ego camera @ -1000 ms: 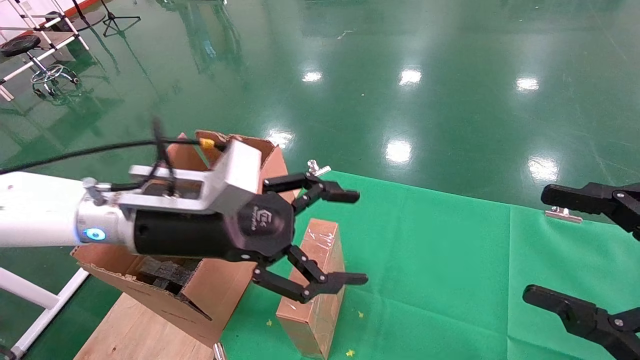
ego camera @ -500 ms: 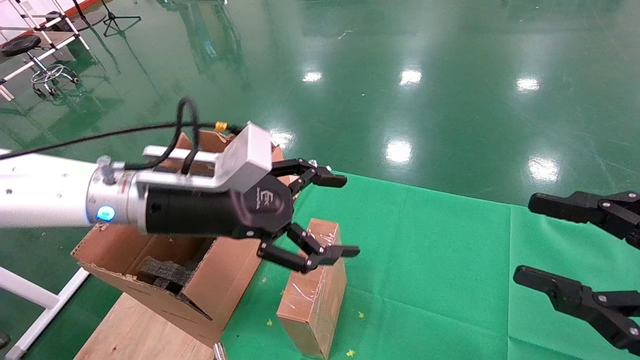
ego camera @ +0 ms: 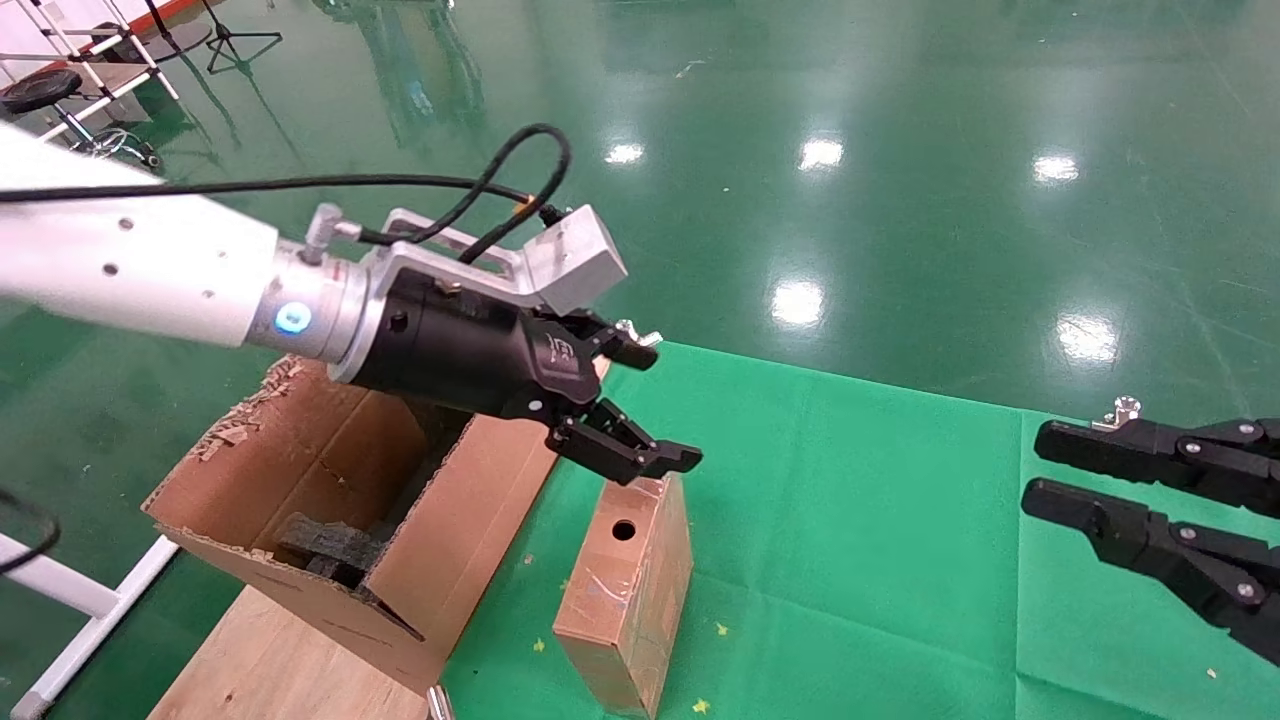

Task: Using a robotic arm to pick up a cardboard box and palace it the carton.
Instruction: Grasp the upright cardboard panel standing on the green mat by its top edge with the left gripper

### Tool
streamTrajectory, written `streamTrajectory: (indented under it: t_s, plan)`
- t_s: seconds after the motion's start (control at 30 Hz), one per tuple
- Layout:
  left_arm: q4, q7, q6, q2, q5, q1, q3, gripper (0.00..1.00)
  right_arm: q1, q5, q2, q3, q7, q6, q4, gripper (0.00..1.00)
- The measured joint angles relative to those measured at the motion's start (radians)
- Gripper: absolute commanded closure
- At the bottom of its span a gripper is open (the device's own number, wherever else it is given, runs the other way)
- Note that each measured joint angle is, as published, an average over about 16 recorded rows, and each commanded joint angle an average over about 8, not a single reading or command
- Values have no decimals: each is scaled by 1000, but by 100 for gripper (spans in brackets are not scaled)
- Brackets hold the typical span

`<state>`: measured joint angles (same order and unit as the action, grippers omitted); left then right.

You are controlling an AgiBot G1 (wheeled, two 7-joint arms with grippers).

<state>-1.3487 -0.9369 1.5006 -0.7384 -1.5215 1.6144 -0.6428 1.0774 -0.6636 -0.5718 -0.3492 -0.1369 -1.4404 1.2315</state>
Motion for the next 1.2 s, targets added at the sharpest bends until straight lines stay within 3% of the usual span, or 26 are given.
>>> streamTrajectory:
  t_s: [0.33, 0.63, 0.87, 1.2]
  plan:
    - [9, -422, 78, -98, -176, 173, -234, 0, 0, 0, 0, 0, 0, 0, 0, 100]
    - [32, -732, 86, -175, -137, 290, -476, 0, 0, 0, 0, 0, 0, 0, 0, 100]
    - [43, -843, 74, -210, -75, 332, -598, 0, 0, 0, 0, 0, 0, 0, 0, 100]
    - [41, -880, 48, -232, -75, 338, -681, 0, 0, 0, 0, 0, 0, 0, 0, 100]
